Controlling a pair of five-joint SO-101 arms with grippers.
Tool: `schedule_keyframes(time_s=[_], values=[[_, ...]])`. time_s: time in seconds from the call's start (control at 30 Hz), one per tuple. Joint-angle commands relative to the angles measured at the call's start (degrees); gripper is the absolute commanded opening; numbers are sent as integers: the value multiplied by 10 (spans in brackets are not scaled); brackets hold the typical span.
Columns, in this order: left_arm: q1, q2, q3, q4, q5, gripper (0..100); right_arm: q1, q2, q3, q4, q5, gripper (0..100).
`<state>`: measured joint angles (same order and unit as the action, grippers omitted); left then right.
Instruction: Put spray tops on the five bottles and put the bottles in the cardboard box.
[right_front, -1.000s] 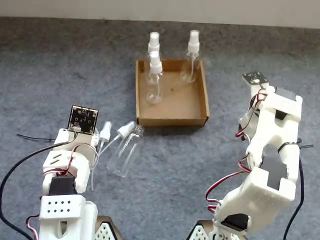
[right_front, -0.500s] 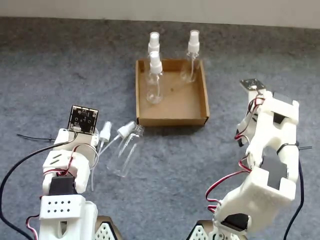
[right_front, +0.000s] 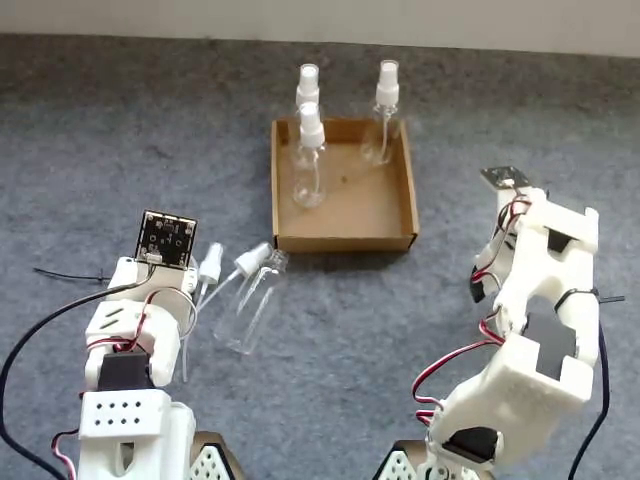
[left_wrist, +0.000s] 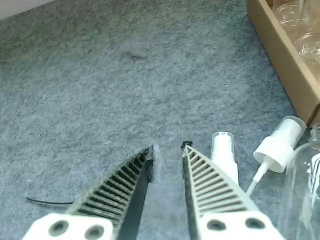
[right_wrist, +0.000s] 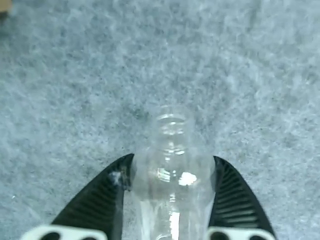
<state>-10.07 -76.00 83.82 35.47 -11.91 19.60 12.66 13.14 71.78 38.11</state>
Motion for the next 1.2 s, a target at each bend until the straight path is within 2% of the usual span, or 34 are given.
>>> schedule_keyframes(time_s=[0.0, 0.13, 0.27, 0.37, 0.47, 0.57, 0.77, 0.9, 1.0, 1.17], values=[[4, -7, -2, -9, 4, 98, 7, -11, -8, 23, 3, 23], [-1, -7, -21, 3, 3, 98, -19, -51, -76, 87, -20, 4], [-19, -2, -106, 90, 2, 98, -56, -140, -105, 107, -103, 4], [-23, 9, -163, 142, 2, 100, -112, -224, -96, 108, -162, 4], [-24, 80, -232, 188, -8, 101, -172, -313, -28, 85, -211, 4], [-24, 206, -328, 254, -26, 102, -233, -406, 58, 46, -251, 4], [-21, 477, -537, 357, -26, 103, -317, -583, 265, -92, -295, 4], [-20, 609, -617, 374, -25, 122, -365, -697, 407, -182, -293, 4], [-15, 665, -640, 373, -25, 164, -379, -779, 487, -191, -292, 4], [16, 705, -645, 369, -23, 161, -404, -919, 582, -189, -287, 4]])
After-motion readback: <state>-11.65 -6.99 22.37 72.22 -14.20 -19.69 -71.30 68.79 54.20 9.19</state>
